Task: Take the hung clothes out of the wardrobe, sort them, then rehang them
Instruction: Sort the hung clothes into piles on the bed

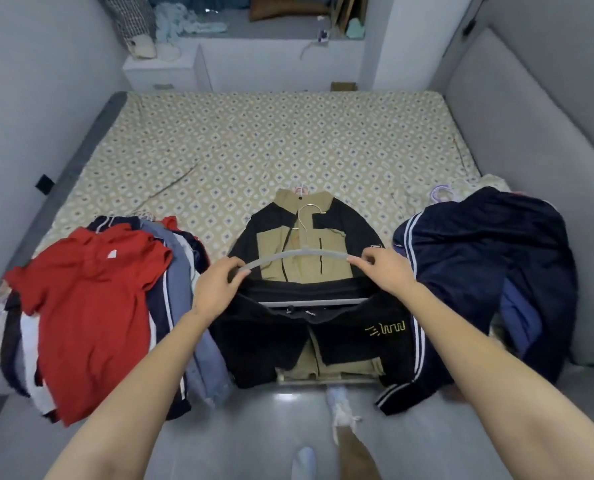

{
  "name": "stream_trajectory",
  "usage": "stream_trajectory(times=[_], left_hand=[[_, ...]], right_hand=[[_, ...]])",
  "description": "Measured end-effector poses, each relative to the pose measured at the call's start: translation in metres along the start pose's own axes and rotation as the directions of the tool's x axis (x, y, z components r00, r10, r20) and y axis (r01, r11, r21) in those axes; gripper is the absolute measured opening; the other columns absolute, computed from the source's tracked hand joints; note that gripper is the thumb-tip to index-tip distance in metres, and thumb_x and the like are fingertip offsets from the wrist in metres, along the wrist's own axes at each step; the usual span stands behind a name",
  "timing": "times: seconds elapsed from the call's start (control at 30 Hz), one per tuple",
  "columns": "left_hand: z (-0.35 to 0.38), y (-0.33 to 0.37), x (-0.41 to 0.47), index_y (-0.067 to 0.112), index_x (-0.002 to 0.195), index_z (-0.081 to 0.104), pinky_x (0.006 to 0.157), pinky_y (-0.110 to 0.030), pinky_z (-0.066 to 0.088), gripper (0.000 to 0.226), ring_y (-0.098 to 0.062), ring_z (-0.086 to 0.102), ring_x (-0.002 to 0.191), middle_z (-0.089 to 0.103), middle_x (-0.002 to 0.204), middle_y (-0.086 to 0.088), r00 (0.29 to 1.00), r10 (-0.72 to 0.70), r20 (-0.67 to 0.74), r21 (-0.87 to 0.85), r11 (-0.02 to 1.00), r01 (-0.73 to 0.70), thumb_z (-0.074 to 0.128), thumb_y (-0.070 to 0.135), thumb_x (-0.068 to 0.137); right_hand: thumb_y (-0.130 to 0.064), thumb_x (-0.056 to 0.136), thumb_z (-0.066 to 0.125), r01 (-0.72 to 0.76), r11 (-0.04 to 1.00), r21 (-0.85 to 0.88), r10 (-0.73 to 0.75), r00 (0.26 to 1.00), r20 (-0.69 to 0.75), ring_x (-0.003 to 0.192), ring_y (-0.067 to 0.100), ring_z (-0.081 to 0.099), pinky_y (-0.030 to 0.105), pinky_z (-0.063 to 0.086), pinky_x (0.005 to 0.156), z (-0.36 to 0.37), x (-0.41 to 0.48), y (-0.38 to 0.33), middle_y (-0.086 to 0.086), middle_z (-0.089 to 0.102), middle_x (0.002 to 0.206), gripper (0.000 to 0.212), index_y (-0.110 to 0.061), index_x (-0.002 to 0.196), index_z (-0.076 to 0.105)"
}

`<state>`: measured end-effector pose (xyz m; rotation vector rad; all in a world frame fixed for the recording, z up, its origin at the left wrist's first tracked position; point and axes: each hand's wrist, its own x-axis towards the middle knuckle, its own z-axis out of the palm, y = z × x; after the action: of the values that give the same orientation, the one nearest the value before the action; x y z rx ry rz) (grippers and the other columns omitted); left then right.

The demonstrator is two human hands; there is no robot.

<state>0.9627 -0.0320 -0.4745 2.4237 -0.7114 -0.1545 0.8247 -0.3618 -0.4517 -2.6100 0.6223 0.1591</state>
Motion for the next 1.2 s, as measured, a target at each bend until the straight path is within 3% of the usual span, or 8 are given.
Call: stream_trajectory(times=[0.27,0.53,0.73,0.83,1.03,1.2], left_hand=[[-0.01,0.026,-0.073,0.025,0.099,0.067,0.064,-0.026,0.037,0.013,-0.005,0.052,0.079,0.06,0.087,0.012,0.992,-0.062,-0.108,-0.076,0.996,0.054,0.059,0.035,0.097],[-0.009,0.072,-0.085,0.023,0.103,0.071,0.074,-0.034,0.048,0.016,-0.012,0.058,0.088,0.064,0.094,0.01,0.991,-0.045,-0.125,-0.137,0.99,0.027,0.063,0.035,0.095],[0.006,0.142,-0.079,0.015,0.102,0.074,0.08,-0.039,0.05,0.02,-0.017,0.06,0.089,0.068,0.095,0.001,0.984,-0.004,-0.177,-0.114,0.993,-0.017,0.067,0.032,0.093],[0.026,0.175,-0.078,0.018,0.101,0.074,0.078,-0.042,0.052,0.023,-0.016,0.062,0.086,0.069,0.092,0.004,0.986,0.014,-0.165,-0.101,0.994,-0.032,0.065,0.038,0.093],[0.076,0.257,-0.082,0.016,0.104,0.074,0.077,-0.028,0.042,0.022,-0.011,0.057,0.089,0.066,0.095,0.007,0.986,-0.004,-0.166,-0.164,0.986,-0.024,0.067,0.034,0.093],[0.123,0.312,-0.08,0.011,0.102,0.074,0.077,-0.029,0.043,0.02,-0.014,0.058,0.089,0.068,0.095,0.0,0.992,0.006,-0.127,-0.235,0.971,-0.036,0.068,0.028,0.093]], right_hand=[[-0.065,0.091,0.046,0.022,1.0,-0.011,-0.023,0.994,-0.111,0.055,0.013,0.046,0.033,0.031,0.05,-0.018,-0.078,-0.015,-0.002,0.046,0.057,0.056,-0.017,0.062,0.042],[-0.062,0.092,0.05,-0.011,0.999,0.044,0.016,0.992,-0.123,0.056,0.015,0.044,0.033,0.033,0.053,-0.047,-0.123,0.01,-0.001,0.045,0.057,0.056,-0.017,0.061,0.037],[-0.064,0.09,0.051,-0.016,0.996,0.085,0.031,0.984,-0.173,0.055,0.017,0.045,0.033,0.029,0.049,-0.091,-0.147,0.06,-0.002,0.044,0.054,0.059,-0.019,0.056,0.036],[-0.062,0.09,0.053,-0.01,0.997,0.074,0.025,0.978,-0.206,0.049,0.015,0.036,0.033,0.022,0.047,-0.118,-0.159,0.094,-0.002,0.036,0.051,0.06,-0.018,0.056,0.031],[-0.064,0.089,0.053,-0.016,0.999,0.048,0.028,0.965,-0.261,0.049,0.017,0.038,0.035,0.028,0.05,-0.163,-0.181,0.172,-0.001,0.038,0.052,0.06,-0.017,0.058,0.032],[-0.066,0.087,0.052,-0.061,0.998,0.011,0.062,0.957,-0.282,0.05,0.015,0.038,0.035,0.03,0.052,-0.193,-0.194,0.23,-0.002,0.041,0.052,0.06,-0.017,0.057,0.034]])
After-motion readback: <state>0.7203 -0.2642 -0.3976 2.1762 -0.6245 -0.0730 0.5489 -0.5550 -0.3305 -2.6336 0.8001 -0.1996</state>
